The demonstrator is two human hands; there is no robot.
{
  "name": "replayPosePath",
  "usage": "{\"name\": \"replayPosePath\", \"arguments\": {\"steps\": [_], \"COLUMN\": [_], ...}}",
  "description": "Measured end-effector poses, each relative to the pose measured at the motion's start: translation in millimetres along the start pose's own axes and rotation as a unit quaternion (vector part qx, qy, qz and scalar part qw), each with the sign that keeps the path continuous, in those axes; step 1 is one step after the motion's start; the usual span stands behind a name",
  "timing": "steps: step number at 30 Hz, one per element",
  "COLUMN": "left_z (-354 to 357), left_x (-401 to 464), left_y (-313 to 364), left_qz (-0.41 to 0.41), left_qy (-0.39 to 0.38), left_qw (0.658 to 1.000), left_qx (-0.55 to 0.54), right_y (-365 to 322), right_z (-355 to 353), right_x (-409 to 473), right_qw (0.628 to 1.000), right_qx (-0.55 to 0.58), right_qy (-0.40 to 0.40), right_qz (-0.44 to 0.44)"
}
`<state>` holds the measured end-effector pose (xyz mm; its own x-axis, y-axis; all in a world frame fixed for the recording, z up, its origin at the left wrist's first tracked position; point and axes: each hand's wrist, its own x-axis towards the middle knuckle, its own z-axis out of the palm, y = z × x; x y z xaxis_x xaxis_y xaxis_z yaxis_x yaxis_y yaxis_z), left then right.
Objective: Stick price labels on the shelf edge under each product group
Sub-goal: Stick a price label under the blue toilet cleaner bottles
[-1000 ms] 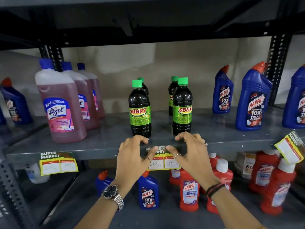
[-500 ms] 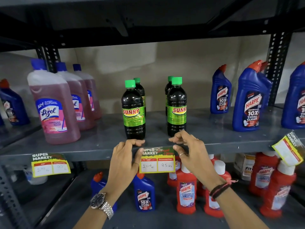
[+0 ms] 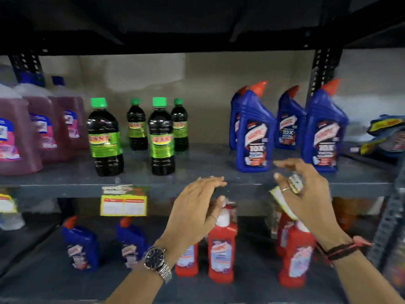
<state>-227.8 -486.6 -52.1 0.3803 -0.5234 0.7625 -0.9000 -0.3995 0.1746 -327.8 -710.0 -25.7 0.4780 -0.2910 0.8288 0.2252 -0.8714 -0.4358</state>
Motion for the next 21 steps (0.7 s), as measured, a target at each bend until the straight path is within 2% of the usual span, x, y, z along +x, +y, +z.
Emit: {"name": "replayPosePath", "arguments": {"steps": [5,11,14,18,21], "left_z": [58.9,88.6,93.4,95.7,96.1], "left_x": [36.7,75.4,90.1,92.3,88.3], "left_y": [62.6,96.7,102.7,100.1,97.3], "left_qz": [-0.027,-0.027,-0.021,-0.016,-0.010], "left_qy": [0.009,-0.004,-0.010,-0.005,-0.009], "left_qw": [1.000,0.999,0.996,0.994,0.996], "left_qx": [0.013,0.044,0.084,0.105,0.085], "right_y": [72.2,110.8,112.0,111.2,111.5], "right_z": [-59.4,-71.8,-71.3,-70.8,-71.8], "right_x": [-10.4,-15.8,-18.3,-16.9,-14.1], "right_qw": [1.000,0.991,0.981,0.977,0.981], "right_qx": [-0.006,-0.048,-0.099,-0.137,-0.125], "right_qy": [-0.007,-0.124,-0.156,-0.148,-0.124], "right_qz": [0.003,-0.023,-0.058,-0.074,-0.077]}}
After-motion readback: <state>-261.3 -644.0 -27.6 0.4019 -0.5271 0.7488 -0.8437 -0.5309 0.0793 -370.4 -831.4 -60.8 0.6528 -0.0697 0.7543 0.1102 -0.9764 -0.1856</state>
